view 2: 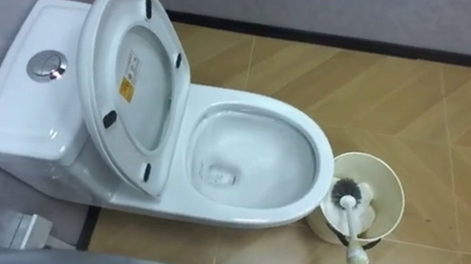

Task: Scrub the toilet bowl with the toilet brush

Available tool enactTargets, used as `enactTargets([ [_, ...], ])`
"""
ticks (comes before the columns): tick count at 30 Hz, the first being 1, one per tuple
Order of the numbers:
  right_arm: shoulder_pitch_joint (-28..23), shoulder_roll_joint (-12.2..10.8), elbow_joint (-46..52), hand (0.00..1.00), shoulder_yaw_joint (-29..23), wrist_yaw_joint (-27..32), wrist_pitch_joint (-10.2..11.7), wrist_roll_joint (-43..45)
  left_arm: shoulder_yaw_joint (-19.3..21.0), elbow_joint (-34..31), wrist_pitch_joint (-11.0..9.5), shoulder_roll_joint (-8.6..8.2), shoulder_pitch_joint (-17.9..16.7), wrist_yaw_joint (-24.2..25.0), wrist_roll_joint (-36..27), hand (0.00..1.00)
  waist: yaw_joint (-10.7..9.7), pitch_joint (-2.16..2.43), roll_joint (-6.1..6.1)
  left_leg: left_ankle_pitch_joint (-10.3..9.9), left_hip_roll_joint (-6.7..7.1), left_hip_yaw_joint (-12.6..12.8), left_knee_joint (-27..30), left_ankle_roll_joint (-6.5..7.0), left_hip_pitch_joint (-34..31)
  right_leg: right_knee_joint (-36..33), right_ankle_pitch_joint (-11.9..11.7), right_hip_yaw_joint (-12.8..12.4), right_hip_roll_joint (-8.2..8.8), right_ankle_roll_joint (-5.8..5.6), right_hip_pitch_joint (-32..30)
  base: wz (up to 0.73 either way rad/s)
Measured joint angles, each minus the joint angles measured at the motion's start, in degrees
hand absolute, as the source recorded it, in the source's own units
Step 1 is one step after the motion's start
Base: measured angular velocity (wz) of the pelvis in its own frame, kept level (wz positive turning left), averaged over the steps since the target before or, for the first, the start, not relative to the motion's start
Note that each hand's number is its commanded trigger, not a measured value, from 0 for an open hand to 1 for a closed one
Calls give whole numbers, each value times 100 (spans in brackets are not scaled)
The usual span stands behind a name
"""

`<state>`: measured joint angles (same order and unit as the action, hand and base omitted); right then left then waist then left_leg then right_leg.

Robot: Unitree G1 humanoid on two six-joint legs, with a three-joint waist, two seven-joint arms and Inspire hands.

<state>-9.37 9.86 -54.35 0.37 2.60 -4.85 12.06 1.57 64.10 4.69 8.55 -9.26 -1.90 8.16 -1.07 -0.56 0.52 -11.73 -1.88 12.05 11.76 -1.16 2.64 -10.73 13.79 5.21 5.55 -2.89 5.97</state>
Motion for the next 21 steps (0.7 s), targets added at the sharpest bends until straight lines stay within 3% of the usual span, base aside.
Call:
enactTargets([
  [4,355,-116,312,0,76,8,398,-207,1,1,-207,3,83,-16,-6,0,3,-2,9,0,3,-24,1,0,-9,10,-1,21,1,1,6,1],
  [6,442,-162,317,0,95,7,483,-277,9,1,-278,4,79,-17,-6,0,4,3,14,0,9,-84,0,-1,-25,10,-2,85,3,1,12,14],
  [10,486,-170,261,0,89,31,574,-496,73,4,-385,15,73,-16,-6,0,10,29,21,1,30,-205,-1,-1,-79,9,-2,279,23,1,15,15],
  [13,487,-159,204,0,87,115,682,-665,98,7,-496,72,66,-16,-6,0,21,22,78,1,44,-288,-2,-1,-72,14,-2,320,30,0,41,7],
  [17,554,-146,121,0,81,279,771,-1006,97,0,-553,151,64,-17,-11,0,13,21,159,1,47,-304,-1,-1,-92,18,-4,431,39,-3,39,3],
  [21,608,-121,62,0,59,423,796,-1176,93,-2,-558,163,75,-18,-12,0,-16,37,142,1,47,-346,15,-1,-161,11,-7,597,44,-7,0,4],
])
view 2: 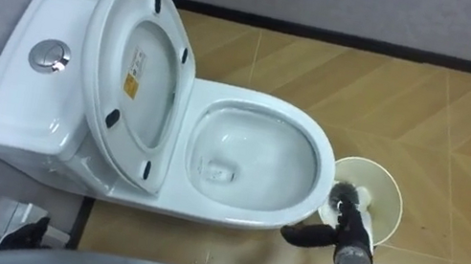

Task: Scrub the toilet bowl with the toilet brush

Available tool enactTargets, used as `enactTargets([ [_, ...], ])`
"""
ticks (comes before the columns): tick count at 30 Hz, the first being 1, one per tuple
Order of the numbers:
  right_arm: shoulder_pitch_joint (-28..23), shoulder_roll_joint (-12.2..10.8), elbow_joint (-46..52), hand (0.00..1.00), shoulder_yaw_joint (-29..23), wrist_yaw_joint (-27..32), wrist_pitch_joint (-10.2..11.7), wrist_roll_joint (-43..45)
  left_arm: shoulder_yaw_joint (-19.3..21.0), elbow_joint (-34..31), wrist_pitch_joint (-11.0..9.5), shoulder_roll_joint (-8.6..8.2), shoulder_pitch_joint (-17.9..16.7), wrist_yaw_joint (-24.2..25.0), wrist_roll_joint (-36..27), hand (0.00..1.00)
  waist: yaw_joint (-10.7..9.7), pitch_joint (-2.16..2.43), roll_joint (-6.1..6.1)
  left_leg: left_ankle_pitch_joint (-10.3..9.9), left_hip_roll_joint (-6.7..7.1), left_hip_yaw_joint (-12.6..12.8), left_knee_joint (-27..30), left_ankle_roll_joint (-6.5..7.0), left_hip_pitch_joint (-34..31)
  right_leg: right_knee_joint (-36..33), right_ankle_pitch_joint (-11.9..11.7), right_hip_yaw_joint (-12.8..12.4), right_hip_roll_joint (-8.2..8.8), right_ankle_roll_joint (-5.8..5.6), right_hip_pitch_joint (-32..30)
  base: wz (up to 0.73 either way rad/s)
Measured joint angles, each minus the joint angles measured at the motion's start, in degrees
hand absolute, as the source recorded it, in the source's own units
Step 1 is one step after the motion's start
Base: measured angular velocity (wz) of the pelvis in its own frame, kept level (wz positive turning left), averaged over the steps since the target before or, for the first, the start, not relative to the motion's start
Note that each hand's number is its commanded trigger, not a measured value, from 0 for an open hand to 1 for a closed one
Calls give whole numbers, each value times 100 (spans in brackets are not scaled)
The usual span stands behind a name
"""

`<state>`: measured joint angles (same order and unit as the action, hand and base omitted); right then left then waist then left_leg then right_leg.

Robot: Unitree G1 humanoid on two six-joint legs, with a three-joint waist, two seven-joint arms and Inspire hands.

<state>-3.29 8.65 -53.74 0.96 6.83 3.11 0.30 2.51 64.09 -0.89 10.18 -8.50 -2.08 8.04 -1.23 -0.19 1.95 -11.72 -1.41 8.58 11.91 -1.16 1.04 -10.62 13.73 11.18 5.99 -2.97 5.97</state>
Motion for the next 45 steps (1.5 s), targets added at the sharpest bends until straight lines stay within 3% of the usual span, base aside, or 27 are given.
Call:
enactTargets([
  [3,133,72,-59,0,-49,69,17,-3,-13,27,-12,0,107,0,-63,0,-4,37,-76,6,-7,-69,136,7,-292,-20,-13,22,-5,13,-215,9],
  [7,453,268,-524,0,-82,295,117,53,-47,138,-117,-11,272,5,-77,0,2,14,-169,35,0,-106,183,38,-445,-81,-37,55,8,11,-348,5],
  [11,770,339,-914,0,-280,567,126,-25,-51,280,-121,-11,483,41,-110,0,0,27,-215,64,-19,-120,345,54,-858,-247,-38,71,10,14,-752,3],
  [18,1316,496,-1556,0,-732,1181,101,-273,-174,467,-90,7,804,4,-515,0,-13,-48,-181,91,-2,-229,636,101,-1483,-539,-44,162,66,24,-1302,7],
  [22,1759,644,-1652,0,-797,1352,102,-292,-270,509,-74,43,1146,1,-506,0,17,-126,-212,130,-8,-247,805,164,-1973,-827,-42,141,101,24,-1826,2],
  [23,1983,724,-1766,0,-794,1360,99,-358,-380,507,-53,57,1299,1,-508,0,29,-155,-217,155,-7,-248,886,186,-2184,-960,-41,122,120,26,-2066,0],
  [25,2259,829,-1903,0,-795,1403,93,-467,-529,505,-37,55,1498,0,-516,0,62,-168,-201,195,1,-242,974,212,-2455,-1120,-40,92,150,28,-2369,0],
  [30,2756,1029,-2058,0,-536,1637,43,-574,-1050,391,-19,49,2213,-1,-633,0,160,-258,-74,283,-13,-181,1242,294,-3187,-1631,-35,40,252,38,-3224,-2],
  [37,2963,1054,-2034,0,-82,1852,-61,-760,-1374,-169,1,-12,2667,-1,-1266,0,187,-290,-99,352,-8,-169,1548,362,-4063,-2099,-42,-23,349,63,-4189,-1],
  [45,3148,1346,-2028,0,117,2022,-78,-745,-1565,-776,-99,6,2854,-1,-1426,0,318,-328,-158,377,30,-143,1944,393,-4913,-2672,29,24,472,132,-5103,2],
])
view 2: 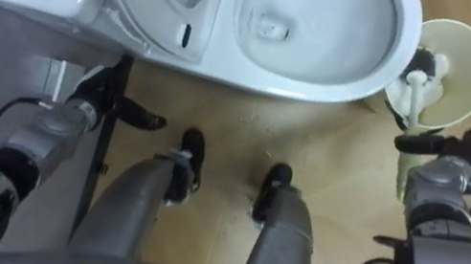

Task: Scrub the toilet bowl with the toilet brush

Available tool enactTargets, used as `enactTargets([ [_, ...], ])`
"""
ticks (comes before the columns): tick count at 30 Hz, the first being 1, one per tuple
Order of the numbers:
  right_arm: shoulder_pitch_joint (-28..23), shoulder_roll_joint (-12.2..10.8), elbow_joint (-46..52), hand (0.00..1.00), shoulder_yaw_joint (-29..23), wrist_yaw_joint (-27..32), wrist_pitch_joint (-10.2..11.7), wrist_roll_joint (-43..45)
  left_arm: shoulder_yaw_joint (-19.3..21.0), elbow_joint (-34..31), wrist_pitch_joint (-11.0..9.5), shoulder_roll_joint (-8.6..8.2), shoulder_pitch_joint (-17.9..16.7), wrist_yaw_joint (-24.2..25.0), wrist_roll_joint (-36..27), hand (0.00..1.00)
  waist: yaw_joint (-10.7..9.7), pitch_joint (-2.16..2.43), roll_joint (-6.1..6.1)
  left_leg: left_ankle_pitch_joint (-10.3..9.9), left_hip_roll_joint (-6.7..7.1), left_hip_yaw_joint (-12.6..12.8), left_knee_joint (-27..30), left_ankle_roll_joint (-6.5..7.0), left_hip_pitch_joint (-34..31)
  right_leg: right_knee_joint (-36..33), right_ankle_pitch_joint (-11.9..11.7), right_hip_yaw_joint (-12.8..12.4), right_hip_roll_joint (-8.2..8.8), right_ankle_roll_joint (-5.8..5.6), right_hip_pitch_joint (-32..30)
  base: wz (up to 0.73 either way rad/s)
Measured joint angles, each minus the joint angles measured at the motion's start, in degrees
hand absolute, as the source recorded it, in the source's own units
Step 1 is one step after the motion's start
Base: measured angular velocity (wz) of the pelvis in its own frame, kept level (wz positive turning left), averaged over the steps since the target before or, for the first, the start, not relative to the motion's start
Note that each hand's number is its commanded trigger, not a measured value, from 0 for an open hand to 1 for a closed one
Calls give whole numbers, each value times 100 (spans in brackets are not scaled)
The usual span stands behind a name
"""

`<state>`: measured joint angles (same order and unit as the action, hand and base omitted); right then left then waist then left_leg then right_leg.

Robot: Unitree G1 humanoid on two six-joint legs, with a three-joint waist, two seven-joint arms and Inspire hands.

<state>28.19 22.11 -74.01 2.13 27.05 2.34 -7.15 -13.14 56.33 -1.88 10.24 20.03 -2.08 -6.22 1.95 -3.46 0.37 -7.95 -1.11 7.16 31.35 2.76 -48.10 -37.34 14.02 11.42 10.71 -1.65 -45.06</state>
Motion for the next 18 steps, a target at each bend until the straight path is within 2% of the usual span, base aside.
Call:
enactTargets([
  [5,159,69,44,0,13,52,-2,-21,-316,-250,-7,10,22,1,-115,0,-10,-18,-23,-2,-1,-62,319,3,-487,-360,111,7,56,48,-464,8],
  [12,209,69,153,0,114,20,-67,-6,-332,-759,-8,4,28,2,-133,0,24,-26,-55,-177,-30,-122,1143,9,-1329,-1214,420,-53,137,121,-1269,8],
  [18,184,99,134,0,175,20,-74,-408,-362,-1086,-7,0,-8,1,-329,0,64,-24,-138,-197,-29,-123,1374,-1,-1683,-1561,511,-42,214,205,-1651,1],
])
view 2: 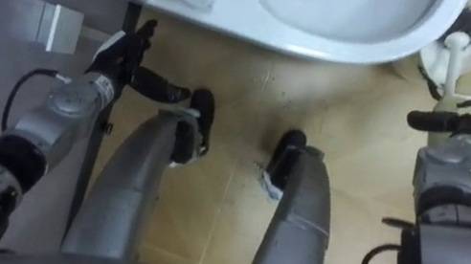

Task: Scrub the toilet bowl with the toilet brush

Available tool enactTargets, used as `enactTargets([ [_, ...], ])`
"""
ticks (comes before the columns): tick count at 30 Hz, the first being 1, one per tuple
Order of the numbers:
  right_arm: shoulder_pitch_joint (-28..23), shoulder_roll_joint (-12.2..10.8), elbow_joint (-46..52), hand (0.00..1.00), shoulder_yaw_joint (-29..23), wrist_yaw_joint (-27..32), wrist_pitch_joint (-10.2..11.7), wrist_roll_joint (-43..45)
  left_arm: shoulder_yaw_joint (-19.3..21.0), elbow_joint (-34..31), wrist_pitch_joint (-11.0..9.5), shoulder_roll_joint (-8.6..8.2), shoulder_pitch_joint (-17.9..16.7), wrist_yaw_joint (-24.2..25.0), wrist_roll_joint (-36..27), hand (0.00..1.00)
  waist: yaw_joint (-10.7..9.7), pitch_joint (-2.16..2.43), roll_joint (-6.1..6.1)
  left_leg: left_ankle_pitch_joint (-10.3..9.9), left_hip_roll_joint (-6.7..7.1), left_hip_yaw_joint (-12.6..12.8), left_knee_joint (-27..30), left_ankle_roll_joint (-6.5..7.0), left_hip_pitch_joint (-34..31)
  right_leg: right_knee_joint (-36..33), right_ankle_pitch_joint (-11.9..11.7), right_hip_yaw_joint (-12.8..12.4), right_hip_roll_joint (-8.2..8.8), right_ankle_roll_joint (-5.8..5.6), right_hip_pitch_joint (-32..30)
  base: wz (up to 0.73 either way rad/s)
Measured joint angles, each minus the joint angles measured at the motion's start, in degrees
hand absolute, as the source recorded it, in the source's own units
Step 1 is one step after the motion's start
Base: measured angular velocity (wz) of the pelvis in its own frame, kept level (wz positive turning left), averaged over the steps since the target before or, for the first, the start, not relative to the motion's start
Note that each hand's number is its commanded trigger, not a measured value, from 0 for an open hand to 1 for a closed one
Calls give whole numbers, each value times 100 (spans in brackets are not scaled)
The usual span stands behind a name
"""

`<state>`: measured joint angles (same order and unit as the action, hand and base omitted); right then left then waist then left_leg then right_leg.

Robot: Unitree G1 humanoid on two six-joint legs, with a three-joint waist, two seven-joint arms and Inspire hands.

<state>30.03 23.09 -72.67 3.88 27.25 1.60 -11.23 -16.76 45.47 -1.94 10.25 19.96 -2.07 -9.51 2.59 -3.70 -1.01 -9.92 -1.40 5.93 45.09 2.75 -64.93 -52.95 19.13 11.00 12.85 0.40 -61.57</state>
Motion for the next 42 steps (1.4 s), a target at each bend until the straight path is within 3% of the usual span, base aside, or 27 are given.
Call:
enactTargets([
  [8,-57,130,-63,0,307,-128,4,-245,-50,-179,-1,-3,56,1,-8,0,84,3,-49,-97,38,22,444,-45,-454,-622,224,-108,106,70,-541,7],
  [18,-87,192,-164,0,421,-485,-45,-428,-255,-289,9,52,-173,40,-99,0,-105,3,-47,-155,2,12,780,-82,-658,-1017,379,-136,162,166,-740,1],
  [20,-135,192,-170,51,425,-519,-70,-488,-290,-412,38,52,-235,40,-98,0,-112,3,-47,-156,3,32,778,-81,-659,-1026,383,-135,185,172,-756,0],
  [21,-162,192,-170,100,425,-542,-96,-529,-333,-465,44,56,-287,40,-100,0,-110,3,-47,-158,4,46,781,-77,-659,-1041,385,-133,199,175,-766,0],
  [30,-218,199,-212,100,509,-759,-176,-1029,-422,-739,195,140,-437,42,-223,0,-99,8,-54,-212,-12,62,977,-87,-771,-1254,445,-155,202,202,-889,1],
  [42,-417,198,-371,100,546,-796,-190,-1219,-489,-813,205,201,-709,33,-220,0,-94,17,-69,-220,-22,49,1031,-90,-741,-1298,468,-143,197,208,-846,0],
])
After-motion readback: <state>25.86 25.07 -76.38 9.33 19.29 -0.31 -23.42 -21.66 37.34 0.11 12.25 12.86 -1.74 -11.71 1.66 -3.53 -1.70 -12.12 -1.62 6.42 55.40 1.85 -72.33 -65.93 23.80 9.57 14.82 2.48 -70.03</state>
